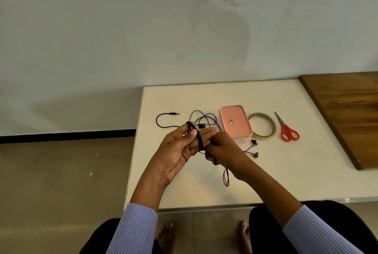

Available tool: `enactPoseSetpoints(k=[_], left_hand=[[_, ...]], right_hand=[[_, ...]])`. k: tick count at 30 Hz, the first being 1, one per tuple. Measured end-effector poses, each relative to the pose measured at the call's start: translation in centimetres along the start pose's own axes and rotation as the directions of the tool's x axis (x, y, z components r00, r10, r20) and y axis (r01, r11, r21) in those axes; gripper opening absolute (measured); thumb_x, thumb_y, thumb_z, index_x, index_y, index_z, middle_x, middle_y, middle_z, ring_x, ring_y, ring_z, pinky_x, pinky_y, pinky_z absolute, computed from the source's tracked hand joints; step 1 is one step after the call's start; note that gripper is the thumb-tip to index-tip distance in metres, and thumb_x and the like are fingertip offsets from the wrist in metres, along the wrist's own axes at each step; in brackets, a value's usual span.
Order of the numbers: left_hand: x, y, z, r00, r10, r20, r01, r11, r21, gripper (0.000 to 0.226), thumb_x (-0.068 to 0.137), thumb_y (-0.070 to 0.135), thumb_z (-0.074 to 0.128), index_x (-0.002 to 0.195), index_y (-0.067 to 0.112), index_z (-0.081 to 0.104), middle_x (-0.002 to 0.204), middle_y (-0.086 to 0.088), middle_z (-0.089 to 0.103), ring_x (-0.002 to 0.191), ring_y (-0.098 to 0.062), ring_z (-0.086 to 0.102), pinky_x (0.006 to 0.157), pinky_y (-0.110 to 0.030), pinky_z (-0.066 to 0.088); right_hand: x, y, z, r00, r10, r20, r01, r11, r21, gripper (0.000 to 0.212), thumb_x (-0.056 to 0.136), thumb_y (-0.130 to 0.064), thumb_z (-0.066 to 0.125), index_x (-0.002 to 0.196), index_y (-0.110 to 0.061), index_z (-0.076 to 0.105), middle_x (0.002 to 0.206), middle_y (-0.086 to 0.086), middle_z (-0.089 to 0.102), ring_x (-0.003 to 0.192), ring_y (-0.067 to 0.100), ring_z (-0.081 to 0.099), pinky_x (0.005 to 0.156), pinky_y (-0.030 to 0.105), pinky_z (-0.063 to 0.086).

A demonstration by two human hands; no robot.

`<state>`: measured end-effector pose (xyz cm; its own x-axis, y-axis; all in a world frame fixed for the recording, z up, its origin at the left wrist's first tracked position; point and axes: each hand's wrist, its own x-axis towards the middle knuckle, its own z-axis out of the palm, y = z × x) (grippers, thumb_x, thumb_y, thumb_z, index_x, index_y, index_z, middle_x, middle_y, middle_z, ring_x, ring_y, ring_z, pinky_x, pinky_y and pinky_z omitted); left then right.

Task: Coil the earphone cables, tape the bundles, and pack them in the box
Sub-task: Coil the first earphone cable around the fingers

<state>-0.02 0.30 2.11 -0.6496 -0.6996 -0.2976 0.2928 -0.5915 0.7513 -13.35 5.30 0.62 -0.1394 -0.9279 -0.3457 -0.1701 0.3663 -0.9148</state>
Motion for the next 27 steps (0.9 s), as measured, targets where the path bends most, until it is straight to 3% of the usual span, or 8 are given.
enactPoseSetpoints(k=[5, 9, 11, 14, 17, 19, 21, 27], left_hand=[[0.7, -0.8, -0.3, 0.991, 0.073, -0.110, -0.059, 0.991, 0.123, 0.033, 0.099, 0.004, 0.039, 0.129, -0.010, 0.037, 0.112, -0.022, 0.067, 0.109, -0.028, 0.065, 0.098, -0.035, 0.049], [1.0, -1.1, -1.0, 0.971, 0.144, -0.189, -0.083, 0.951, 0.297, 0.043, 0.101, 0.007, 0.038, 0.142, -0.003, 0.029, 0.113, -0.012, 0.069, 0.108, -0.018, 0.065, 0.107, -0.041, 0.040], [0.9, -1.1, -1.0, 0.962, 0.174, -0.209, -0.074, 0.907, 0.415, 0.040, 0.101, 0.009, 0.038, 0.141, 0.006, 0.034, 0.115, -0.005, 0.069, 0.107, -0.011, 0.065, 0.103, -0.032, 0.043], [0.7, -1.5, -0.7, 0.965, 0.200, -0.171, 0.003, 0.643, 0.766, 0.023, 0.099, 0.013, 0.042, 0.118, 0.026, 0.048, 0.106, -0.002, 0.069, 0.098, -0.007, 0.065, 0.071, -0.009, 0.047], [0.7, -2.2, -1.2, 0.990, 0.082, -0.118, 0.082, 0.355, 0.931, 0.022, 0.099, 0.011, 0.041, 0.119, 0.011, 0.048, 0.094, -0.014, 0.067, 0.082, -0.017, 0.059, 0.065, -0.015, 0.041], [0.5, -2.0, -1.6, 0.994, -0.006, -0.108, 0.102, 0.381, 0.919, 0.013, 0.099, 0.012, 0.042, 0.109, 0.014, 0.050, 0.080, -0.007, 0.065, 0.072, -0.014, 0.054, 0.067, -0.021, 0.038], [0.2, -1.4, -1.5, 0.990, -0.095, -0.102, 0.136, 0.487, 0.863, 0.014, 0.099, 0.014, 0.044, 0.097, 0.026, 0.049, 0.092, -0.009, 0.070, 0.082, -0.013, 0.061, 0.077, -0.024, 0.041], [-0.6, -0.7, -1.5, 0.931, -0.365, -0.001, 0.239, 0.608, 0.757, 0.035, 0.099, 0.010, 0.042, 0.133, 0.017, 0.045, 0.111, -0.006, 0.071, 0.102, -0.010, 0.067, 0.097, -0.023, 0.044]], right_hand=[[-0.2, -0.3, 0.4, 0.998, 0.007, 0.061, -0.005, 0.999, -0.038, 0.027, 0.095, -0.004, 0.042, 0.083, -0.003, 0.066, 0.045, -0.016, 0.058, 0.042, 0.002, 0.038, 0.045, 0.017, 0.031], [-0.2, 0.2, 0.5, 0.996, 0.052, 0.074, -0.049, 0.998, -0.047, 0.024, 0.097, -0.009, 0.045, 0.092, -0.004, 0.068, 0.056, -0.011, 0.065, 0.047, 0.006, 0.038, 0.043, 0.016, 0.031], [-0.1, 0.6, 0.8, 0.994, 0.063, 0.087, -0.050, 0.989, -0.138, 0.024, 0.096, -0.009, 0.046, 0.097, -0.006, 0.070, 0.069, -0.004, 0.068, 0.049, 0.003, 0.044, 0.046, 0.012, 0.036], [0.2, 1.3, 1.1, 0.993, -0.059, 0.099, 0.097, 0.892, -0.441, 0.021, 0.092, -0.012, 0.051, 0.089, -0.014, 0.072, 0.074, -0.003, 0.072, 0.057, -0.001, 0.053, 0.059, 0.012, 0.040], [0.5, 1.6, 0.2, 0.980, -0.150, 0.129, 0.197, 0.804, -0.560, 0.014, 0.087, -0.020, 0.061, 0.085, -0.020, 0.074, 0.072, -0.007, 0.071, 0.059, -0.003, 0.055, 0.065, 0.015, 0.045], [0.7, 1.7, -0.9, 0.976, -0.188, 0.114, 0.218, 0.771, -0.598, 0.010, 0.084, -0.028, 0.067, 0.084, -0.023, 0.075, 0.073, -0.009, 0.071, 0.059, -0.001, 0.054, 0.063, 0.018, 0.045], [0.9, 1.7, -2.1, 0.969, -0.230, 0.085, 0.236, 0.779, -0.581, 0.007, 0.079, -0.029, 0.073, 0.082, -0.023, 0.076, 0.075, -0.009, 0.071, 0.063, 0.003, 0.055, 0.061, 0.018, 0.042], [0.8, 1.2, -3.8, 0.953, -0.290, 0.086, 0.297, 0.838, -0.457, 0.011, 0.073, -0.018, 0.079, 0.081, -0.024, 0.076, 0.080, -0.007, 0.069, 0.075, 0.012, 0.060, 0.065, 0.020, 0.046]])
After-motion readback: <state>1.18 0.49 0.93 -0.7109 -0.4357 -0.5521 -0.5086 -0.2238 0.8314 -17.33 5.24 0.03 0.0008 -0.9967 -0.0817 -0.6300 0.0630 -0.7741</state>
